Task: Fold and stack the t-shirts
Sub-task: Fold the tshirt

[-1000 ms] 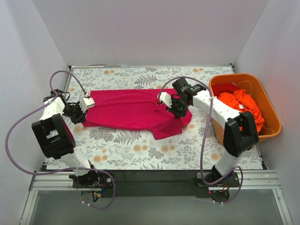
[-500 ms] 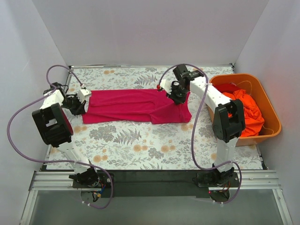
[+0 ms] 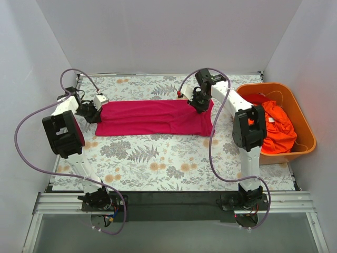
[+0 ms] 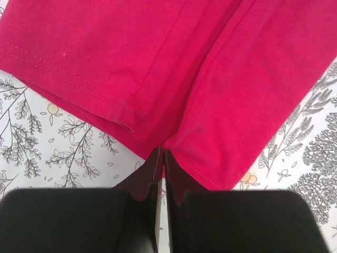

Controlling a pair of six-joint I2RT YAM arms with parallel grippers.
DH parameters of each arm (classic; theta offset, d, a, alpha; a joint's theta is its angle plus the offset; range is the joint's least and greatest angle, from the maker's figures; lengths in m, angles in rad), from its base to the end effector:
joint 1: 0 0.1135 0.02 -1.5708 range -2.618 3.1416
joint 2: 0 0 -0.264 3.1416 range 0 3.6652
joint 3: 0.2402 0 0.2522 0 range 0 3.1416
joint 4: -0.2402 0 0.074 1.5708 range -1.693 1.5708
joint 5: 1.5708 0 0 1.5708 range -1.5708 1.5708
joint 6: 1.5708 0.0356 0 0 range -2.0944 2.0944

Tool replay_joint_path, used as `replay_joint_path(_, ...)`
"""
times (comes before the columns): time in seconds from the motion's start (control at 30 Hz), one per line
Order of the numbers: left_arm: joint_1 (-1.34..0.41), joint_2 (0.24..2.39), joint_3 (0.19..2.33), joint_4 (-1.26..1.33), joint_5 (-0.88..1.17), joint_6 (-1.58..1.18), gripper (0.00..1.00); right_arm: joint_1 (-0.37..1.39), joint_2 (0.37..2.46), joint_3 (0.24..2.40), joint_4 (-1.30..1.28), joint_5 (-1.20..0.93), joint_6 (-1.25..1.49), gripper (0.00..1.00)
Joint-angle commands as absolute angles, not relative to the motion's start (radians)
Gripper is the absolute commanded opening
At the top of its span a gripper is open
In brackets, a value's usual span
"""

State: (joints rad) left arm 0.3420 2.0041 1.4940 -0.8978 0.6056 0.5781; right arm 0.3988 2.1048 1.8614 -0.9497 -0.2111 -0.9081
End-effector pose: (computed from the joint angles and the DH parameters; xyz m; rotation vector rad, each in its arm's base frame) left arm 0.3748 0.1119 0.1840 0.3803 2.6307 -0.6475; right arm 0.4087 0.1803 0.2388 -1.6976 2.1266 0.1479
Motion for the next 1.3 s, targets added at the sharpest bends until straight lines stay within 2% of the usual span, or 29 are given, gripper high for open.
replay_joint_path(0.0, 0.336, 2.013, 1.542, -0.873, 0.604, 0.565, 0.00, 0.388, 2.129, 1.925, -0.977, -0.207, -0.962, 0.01)
replay_joint_path(0.63, 0.333, 2.026, 1.505, -0.822, 0.554, 0.543, 0.00, 0.383, 2.240, 2.020, -0.973, -0.180, -0.980, 0.01)
replay_joint_path(0.67, 0.334, 2.025, 1.511, -0.813, 0.557, 0.504, 0.14, 0.383, 2.243, 2.019, -0.974, -0.166, -0.973, 0.08)
replay_joint_path(0.7, 0.333, 2.023, 1.517, -0.804, 0.557, 0.474, 0.22, 0.377, 2.243, 2.025, -0.977, -0.164, -0.951, 0.28)
replay_joint_path(0.77, 0.336, 2.020, 1.540, -0.811, 0.566, 0.383, 0.32, 0.365, 2.217, 2.026, -0.977, -0.172, -0.924, 0.44)
replay_joint_path(0.8, 0.340, 2.017, 1.561, -0.828, 0.569, 0.353, 0.42, 0.353, 2.203, 2.028, -0.980, -0.178, -0.910, 0.51)
replay_joint_path(0.93, 0.379, 2.002, 1.611, -0.908, 0.621, 0.217, 0.54, 0.324, 2.113, 2.013, -1.064, -0.257, -0.800, 0.54)
replay_joint_path(1.13, 0.409, 1.968, 1.554, -0.945, 0.623, 0.019, 0.59, 0.273, 1.982, 1.755, -1.104, -0.434, -0.655, 0.53)
replay_joint_path(1.27, 0.414, 1.953, 1.470, -0.916, 0.601, -0.077, 0.59, 0.253, 1.977, 1.680, -1.095, -0.466, -0.620, 0.53)
